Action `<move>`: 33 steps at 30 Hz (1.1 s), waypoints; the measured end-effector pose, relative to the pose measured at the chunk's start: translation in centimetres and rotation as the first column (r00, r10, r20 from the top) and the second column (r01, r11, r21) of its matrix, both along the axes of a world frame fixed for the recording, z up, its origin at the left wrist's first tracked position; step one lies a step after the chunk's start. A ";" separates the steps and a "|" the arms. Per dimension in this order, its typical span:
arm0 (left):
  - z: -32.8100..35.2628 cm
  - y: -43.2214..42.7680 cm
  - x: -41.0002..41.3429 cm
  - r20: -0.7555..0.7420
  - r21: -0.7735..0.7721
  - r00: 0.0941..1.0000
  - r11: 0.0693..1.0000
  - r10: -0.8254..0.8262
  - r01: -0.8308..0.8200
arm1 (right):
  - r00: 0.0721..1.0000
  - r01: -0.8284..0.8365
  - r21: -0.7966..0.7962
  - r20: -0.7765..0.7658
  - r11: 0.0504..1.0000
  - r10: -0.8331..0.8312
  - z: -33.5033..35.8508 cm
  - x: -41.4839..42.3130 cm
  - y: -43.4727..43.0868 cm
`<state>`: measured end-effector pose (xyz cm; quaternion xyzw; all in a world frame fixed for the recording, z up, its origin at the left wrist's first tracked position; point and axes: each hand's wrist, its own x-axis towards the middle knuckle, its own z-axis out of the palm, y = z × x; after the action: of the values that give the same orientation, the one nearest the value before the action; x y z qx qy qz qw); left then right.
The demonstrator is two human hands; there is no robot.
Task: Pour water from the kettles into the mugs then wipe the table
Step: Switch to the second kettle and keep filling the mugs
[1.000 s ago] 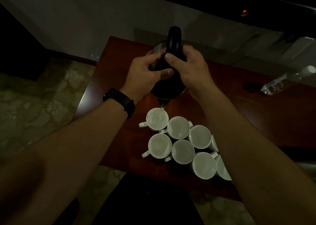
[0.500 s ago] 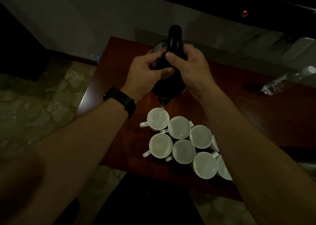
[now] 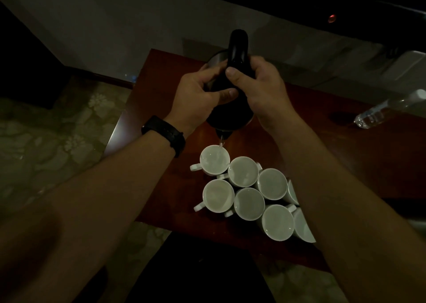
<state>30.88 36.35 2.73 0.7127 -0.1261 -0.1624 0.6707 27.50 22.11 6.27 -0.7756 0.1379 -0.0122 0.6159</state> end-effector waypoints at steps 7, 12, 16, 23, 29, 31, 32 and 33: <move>-0.1 0.0 0.0 -0.002 0.007 1.000 1.000 0.000 0.000 | 1.000 0.003 0.022 0.003 1.000 -0.003 -0.1 0.0 0.1; -0.2 0.1 0.1 0.005 0.011 1.000 1.000 0.004 -0.004 | 1.000 0.012 0.030 0.012 0.999 -0.013 0.0 0.0 0.3; -0.2 0.1 0.2 0.010 0.006 1.000 1.000 0.004 -0.004 | 1.000 0.020 0.028 0.018 0.999 -0.021 0.1 0.0 0.4; -0.4 -0.1 0.3 0.011 0.005 1.000 1.000 0.005 -0.005 | 1.000 0.020 0.041 0.011 0.999 -0.021 0.0 -0.2 0.3; -0.6 0.0 0.4 0.027 0.025 1.000 1.000 0.004 -0.005 | 0.999 0.034 0.029 0.004 0.999 -0.034 -0.3 -0.1 0.1; -0.6 0.0 0.4 0.037 0.033 0.999 0.999 0.004 -0.005 | 0.999 0.044 0.023 0.001 0.999 -0.044 -0.5 -0.1 0.0; -0.6 0.0 0.4 0.045 0.037 0.999 0.999 0.001 -0.002 | 0.999 0.045 0.022 -0.003 0.999 -0.045 -0.6 -0.1 0.0; -0.6 0.0 0.3 0.049 0.039 0.999 0.999 -0.003 0.001 | 0.999 0.043 0.022 -0.007 0.999 -0.043 -0.7 -0.1 0.0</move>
<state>31.21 36.38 2.12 0.7292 -0.1402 -0.1479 0.6533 27.43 22.13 5.59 -0.7657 0.1566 -0.0215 0.6235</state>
